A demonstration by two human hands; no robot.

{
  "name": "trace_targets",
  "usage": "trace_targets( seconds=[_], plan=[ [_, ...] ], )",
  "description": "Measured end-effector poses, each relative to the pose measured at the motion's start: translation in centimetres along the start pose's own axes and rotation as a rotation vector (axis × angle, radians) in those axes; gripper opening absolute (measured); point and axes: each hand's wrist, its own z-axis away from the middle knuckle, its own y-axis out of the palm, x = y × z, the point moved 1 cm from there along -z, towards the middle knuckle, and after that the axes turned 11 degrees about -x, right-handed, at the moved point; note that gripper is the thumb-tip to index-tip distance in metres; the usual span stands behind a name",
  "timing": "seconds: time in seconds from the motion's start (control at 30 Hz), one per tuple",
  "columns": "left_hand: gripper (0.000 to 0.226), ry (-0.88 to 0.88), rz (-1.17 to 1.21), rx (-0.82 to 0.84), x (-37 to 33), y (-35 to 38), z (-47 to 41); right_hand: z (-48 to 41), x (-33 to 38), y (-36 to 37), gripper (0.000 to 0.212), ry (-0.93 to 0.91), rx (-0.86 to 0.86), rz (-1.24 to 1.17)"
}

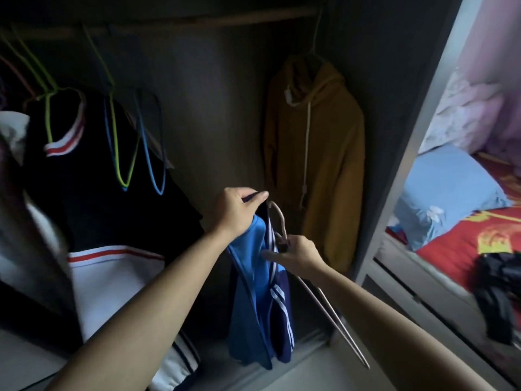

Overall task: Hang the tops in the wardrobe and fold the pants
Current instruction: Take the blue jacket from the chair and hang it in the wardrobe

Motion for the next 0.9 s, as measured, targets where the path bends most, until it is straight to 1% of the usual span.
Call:
trace_targets(
  seconds=[0.07,0.1,0.2,0.23,0.3,0.33,0.37,0.4,0.47,0.53,0.57,0.7,0.9],
  plan=[
    [0.021,-0.013,0.046,0.110,-0.7,0.1,0.1,-0.4,-0.1,0.1,0.043,0.001,-0.015,0.005],
    [0.022,-0.019,0.048,0.162,-0.8,0.1,0.1,-0.6,-0.1,-0.1,0.042,-0.015,-0.025,0.033],
    [0.030,-0.066,-0.064,0.320,-0.3,-0.4,0.1,-1.4,-0.2,-1.1,0.037,-0.089,-0.015,0.207],
    [0.036,-0.092,-0.147,0.379,0.0,-0.9,0.0,-1.5,-0.3,-1.5,0.037,-0.117,-0.002,0.273],
    [0.060,-0.097,-0.398,0.487,0.7,-1.9,-0.3,-1.6,-0.9,-2.2,0.035,-0.139,0.010,0.342],
    [0.070,-0.070,-0.536,0.523,1.1,-2.4,-0.4,-1.6,-1.4,-2.5,0.032,-0.127,0.006,0.329],
    [0.073,-0.051,-0.648,0.537,1.6,-2.9,-0.4,-1.6,-1.9,-3.0,0.029,-0.102,-0.001,0.295],
    [0.066,-0.051,-0.720,0.527,2.1,-3.2,-0.2,-1.5,-2.4,-3.4,0.027,-0.069,-0.016,0.253],
    [0.037,-0.094,-0.798,0.485,3.0,-3.5,0.5,-1.2,-2.8,-3.9,0.026,-0.016,-0.059,0.184],
    [0.017,-0.130,-0.826,0.451,4.1,-3.4,1.2,-0.8,-2.6,-3.8,0.027,-0.006,-0.100,0.150],
    [0.011,-0.147,-0.815,0.444,4.6,-3.3,1.5,-0.5,-2.5,-3.6,0.027,-0.003,-0.115,0.132],
    [0.013,-0.196,-0.720,0.420,5.6,-2.8,2.3,0.4,-2.3,-3.4,0.027,0.017,-0.119,0.080],
    [0.020,-0.079,-0.655,0.264,4.2,-1.7,0.8,1.7,-3.0,-3.8,0.026,0.055,-0.066,0.038]
  ],
)
